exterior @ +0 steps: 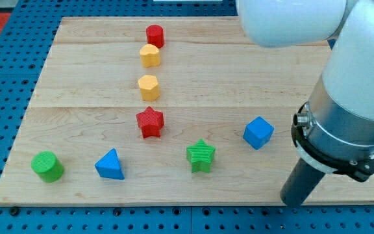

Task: Place the yellow hexagon to the left of the red star

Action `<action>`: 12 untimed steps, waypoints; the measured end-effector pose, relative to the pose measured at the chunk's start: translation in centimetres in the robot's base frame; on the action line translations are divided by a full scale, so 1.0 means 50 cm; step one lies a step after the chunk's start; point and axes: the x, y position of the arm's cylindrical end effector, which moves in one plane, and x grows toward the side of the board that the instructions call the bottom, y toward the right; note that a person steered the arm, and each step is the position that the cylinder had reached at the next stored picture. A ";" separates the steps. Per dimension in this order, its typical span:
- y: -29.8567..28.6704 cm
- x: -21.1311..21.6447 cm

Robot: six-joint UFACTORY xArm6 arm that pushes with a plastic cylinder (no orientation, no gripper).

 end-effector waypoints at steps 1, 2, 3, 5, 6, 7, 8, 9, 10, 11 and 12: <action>-0.111 -0.003; -0.181 0.000; -0.214 -0.057; -0.294 -0.080; -0.361 -0.066; -0.405 -0.122; -0.514 -0.147; -0.589 -0.231; -0.620 -0.354; -0.551 -0.496; -0.433 -0.545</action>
